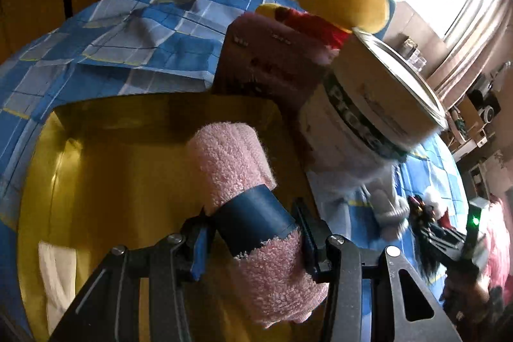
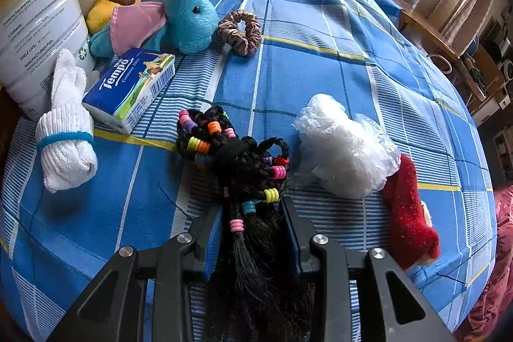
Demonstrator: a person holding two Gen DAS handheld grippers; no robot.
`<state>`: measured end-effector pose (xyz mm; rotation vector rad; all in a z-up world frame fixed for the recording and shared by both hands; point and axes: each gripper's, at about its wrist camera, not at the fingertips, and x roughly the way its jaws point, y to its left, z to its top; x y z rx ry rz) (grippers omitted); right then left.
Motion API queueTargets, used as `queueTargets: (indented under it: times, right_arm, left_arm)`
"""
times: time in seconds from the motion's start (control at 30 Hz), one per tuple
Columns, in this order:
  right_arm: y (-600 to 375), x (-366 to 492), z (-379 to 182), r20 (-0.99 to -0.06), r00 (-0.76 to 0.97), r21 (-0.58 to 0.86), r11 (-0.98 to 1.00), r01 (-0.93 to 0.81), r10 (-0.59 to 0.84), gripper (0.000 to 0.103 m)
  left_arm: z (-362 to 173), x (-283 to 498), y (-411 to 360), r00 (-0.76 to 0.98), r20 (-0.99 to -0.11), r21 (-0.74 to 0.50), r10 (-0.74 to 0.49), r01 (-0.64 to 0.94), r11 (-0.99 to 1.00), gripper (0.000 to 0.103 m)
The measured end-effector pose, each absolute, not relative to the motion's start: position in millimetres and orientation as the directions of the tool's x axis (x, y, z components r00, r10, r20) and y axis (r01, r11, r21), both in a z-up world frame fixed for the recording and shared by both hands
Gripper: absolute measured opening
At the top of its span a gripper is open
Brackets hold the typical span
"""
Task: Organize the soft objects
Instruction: 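Carry the pink towel roll into the gold tray and open the left gripper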
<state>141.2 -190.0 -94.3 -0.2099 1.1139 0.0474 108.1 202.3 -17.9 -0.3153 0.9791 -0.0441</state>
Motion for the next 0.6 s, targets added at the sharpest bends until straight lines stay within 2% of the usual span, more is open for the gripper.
queueTargets:
  times: [0.27, 0.37, 0.5, 0.6]
  right_arm:
    - [-189.3, 140.7, -94.9, -0.893, 0.444, -0.153, 0.977, -0.151, -0.071, 0.033]
    - [-188.3, 140.0, -95.0, -0.893, 0.445, -0.154, 0.976, -0.152, -0.071, 0.033]
    - [-188.6, 140.6, -95.3, -0.893, 0.445, -0.152, 0.977, -0.151, -0.070, 0.033]
    - [-189.4, 141.5, -95.2, -0.893, 0.445, -0.148, 0.978, -0.148, -0.068, 0.033]
  left_arm:
    - [-37.5, 149.4, 195.8, 0.537, -0.829, -0.242, -0.157, -0.090, 0.966, 0.049]
    - [-43.3, 159.4, 192.1, 0.539, -0.826, -0.249, -0.166, -0.084, 0.965, 0.056]
    - [-44.9, 158.0, 197.4, 0.544, -0.826, -0.255, -0.147, -0.129, 0.958, 0.072]
    - [-40.2, 145.4, 202.9, 0.548, -0.826, -0.256, -0.133, -0.154, 0.954, 0.073]
